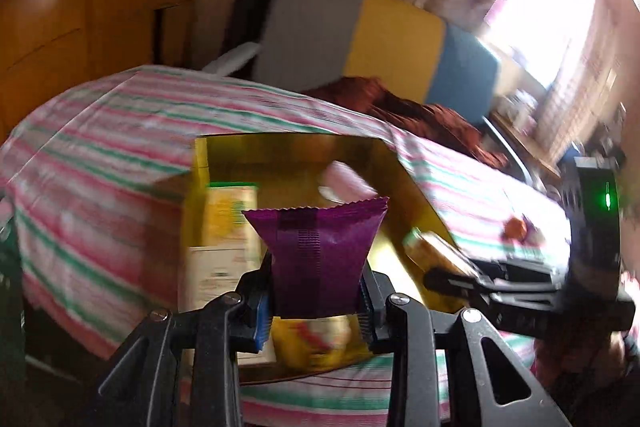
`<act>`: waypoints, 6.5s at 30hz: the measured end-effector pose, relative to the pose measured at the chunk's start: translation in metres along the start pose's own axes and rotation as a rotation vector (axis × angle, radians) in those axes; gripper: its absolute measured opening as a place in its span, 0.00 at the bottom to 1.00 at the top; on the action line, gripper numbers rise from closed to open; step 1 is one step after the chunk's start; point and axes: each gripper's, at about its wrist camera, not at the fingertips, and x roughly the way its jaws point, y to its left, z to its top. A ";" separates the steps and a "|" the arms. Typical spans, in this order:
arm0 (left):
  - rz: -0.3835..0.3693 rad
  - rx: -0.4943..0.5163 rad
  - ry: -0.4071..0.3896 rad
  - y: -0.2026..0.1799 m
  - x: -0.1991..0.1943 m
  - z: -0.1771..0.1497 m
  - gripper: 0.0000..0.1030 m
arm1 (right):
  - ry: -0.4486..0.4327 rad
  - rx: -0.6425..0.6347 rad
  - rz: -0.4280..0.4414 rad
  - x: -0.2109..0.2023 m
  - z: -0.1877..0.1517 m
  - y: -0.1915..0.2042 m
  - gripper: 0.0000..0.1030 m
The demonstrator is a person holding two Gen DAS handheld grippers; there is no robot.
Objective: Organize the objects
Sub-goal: 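Carry the purple packet with the left gripper while the right carries the cracker pack toward the tray, then lower the cracker pack into the tray and open the right gripper while the left drops the purple packet, then withdraw both grippers from the tray back to the pile, then grasp the yellow sponge with the left gripper, then grasp the white foam block with the right gripper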
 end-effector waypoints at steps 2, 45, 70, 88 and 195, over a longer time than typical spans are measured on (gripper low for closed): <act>0.024 -0.047 -0.008 0.021 -0.005 0.002 0.32 | 0.012 -0.015 0.015 0.009 0.001 0.009 0.44; 0.008 -0.015 0.133 0.015 0.088 0.047 0.44 | 0.043 0.048 -0.038 0.077 0.042 0.015 0.71; 0.124 0.064 0.024 -0.011 0.021 -0.004 0.47 | -0.231 -0.101 -0.374 -0.004 0.006 0.038 1.00; 0.082 0.175 0.048 -0.058 0.011 -0.030 0.47 | -0.219 0.040 -0.257 -0.037 -0.043 -0.004 1.00; -0.550 0.523 0.471 -0.319 0.147 -0.098 0.41 | 0.320 0.109 -0.324 -0.148 -0.101 -0.314 0.55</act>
